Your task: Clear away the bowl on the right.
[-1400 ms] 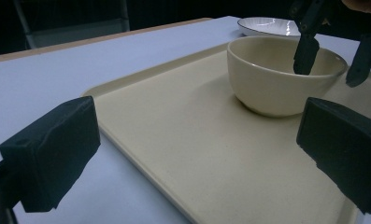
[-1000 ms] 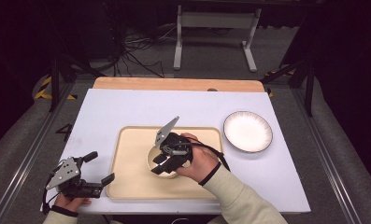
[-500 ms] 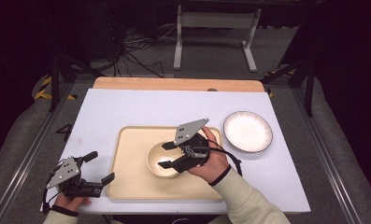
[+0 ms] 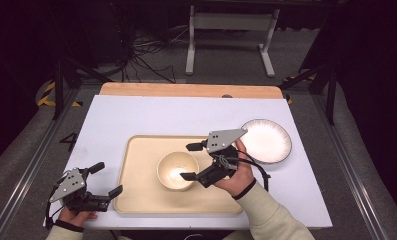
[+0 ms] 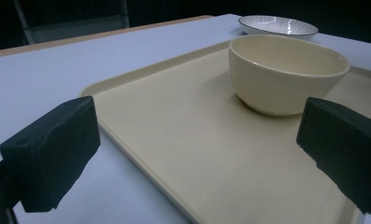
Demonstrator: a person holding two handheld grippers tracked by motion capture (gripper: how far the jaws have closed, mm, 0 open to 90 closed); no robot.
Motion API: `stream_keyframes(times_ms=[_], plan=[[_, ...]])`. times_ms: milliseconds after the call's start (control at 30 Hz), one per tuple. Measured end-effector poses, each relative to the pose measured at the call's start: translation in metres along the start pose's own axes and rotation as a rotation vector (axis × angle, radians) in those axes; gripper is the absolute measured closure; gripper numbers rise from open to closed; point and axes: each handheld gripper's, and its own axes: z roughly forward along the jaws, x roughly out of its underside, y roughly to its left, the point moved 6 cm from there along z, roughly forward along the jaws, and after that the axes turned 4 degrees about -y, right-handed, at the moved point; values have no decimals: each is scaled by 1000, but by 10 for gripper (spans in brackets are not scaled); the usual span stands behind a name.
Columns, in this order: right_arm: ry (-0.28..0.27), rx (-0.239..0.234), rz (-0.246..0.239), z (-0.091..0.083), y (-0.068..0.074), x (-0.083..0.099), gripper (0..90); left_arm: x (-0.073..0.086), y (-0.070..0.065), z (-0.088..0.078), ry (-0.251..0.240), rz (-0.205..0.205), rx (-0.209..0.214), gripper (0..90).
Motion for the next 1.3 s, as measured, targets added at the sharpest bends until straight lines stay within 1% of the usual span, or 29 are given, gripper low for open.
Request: stream_keyframes(times_ms=[33, 67, 133, 267, 333, 400, 433, 500, 567, 600, 633, 667, 700, 733, 767, 833, 900, 933, 967, 1033, 1067, 1100, 1200, 1233, 1300], plan=[[-12, 10, 1, -3, -1, 1, 145, 0, 0, 0, 1, 0, -1, 2], [-12, 10, 1, -3, -1, 1, 145, 0, 0, 0, 1, 0, -1, 2], [-32, 36, 2, -9, -3, 5, 123, 0, 0, 0, 2, 0, -1, 2], [-39, 78, 0, -18, -8, 15, 83, 0, 0, 0, 2, -1, -2, 2], [-55, 107, -6, -24, -10, 19, 58, 0, 0, 0, 2, -1, -2, 2], [-71, 119, -2, -30, -13, 22, 40, 0, 0, 0, 3, -1, -2, 2], [-91, 123, 2, -33, -14, 24, 40, 0, 0, 0, 2, -1, -2, 2], [-151, 133, 5, -40, -17, 27, 34, 0, 0, 0, 3, -1, -4, 2], [-184, 157, 7, -47, -20, 31, 25, 0, 0, 0, 1, 0, -3, 2], [-184, 157, 7, -47, -20, 31, 25, 0, 0, 0, 1, 0, -3, 2], [-216, 178, 1, -53, -23, 33, 13, 0, 0, 0, 1, 0, -3, 2], [-223, 185, -1, -54, -23, 34, 12, 0, 0, 0, 1, 0, -4, 2], [-229, 195, -1, -57, -24, 36, 11, 0, 0, 0, 2, 0, -3, 2], [-229, 195, 1, -58, -24, 37, 5, 0, 0, 0, 2, 0, -4, 2], [-216, 204, 4, -60, -25, 39, 4, 0, 0, 0, 2, 0, -4, 2], [-209, 215, 5, -63, -26, 42, 4, 0, 0, 0, 2, 0, -4, 2], [-236, 234, -4, -66, -26, 45, 4, 0, 0, 0, 2, 0, -4, 2], [-236, 234, -4, -66, -26, 45, 4, 0, 0, 0, 2, 0, -4, 2], [-249, 243, -6, -69, -26, 48, 5, 0, 0, 0, 2, 0, -4, 2], [-255, 243, -4, -71, -26, 50, 7, 0, 0, 0, 2, 0, -4, 2], [-247, 253, 0, -73, -27, 52, 7, 0, 0, 0, 2, 0, -5, 2], [-251, 265, -1, -74, -27, 53, 8, 0, 0, 0, 2, 0, -4, 2], [-355, 279, -8, -80, -25, 57, 11, 0, 0, 0, 2, 0, -5, 2], [-343, 289, -5, -81, -25, 60, 11, 0, 0, 0, 2, 0, -5, 2], [-358, 308, -17, -83, -24, 64, 11, 0, 0, 0, 3, 1, -5, 2]])
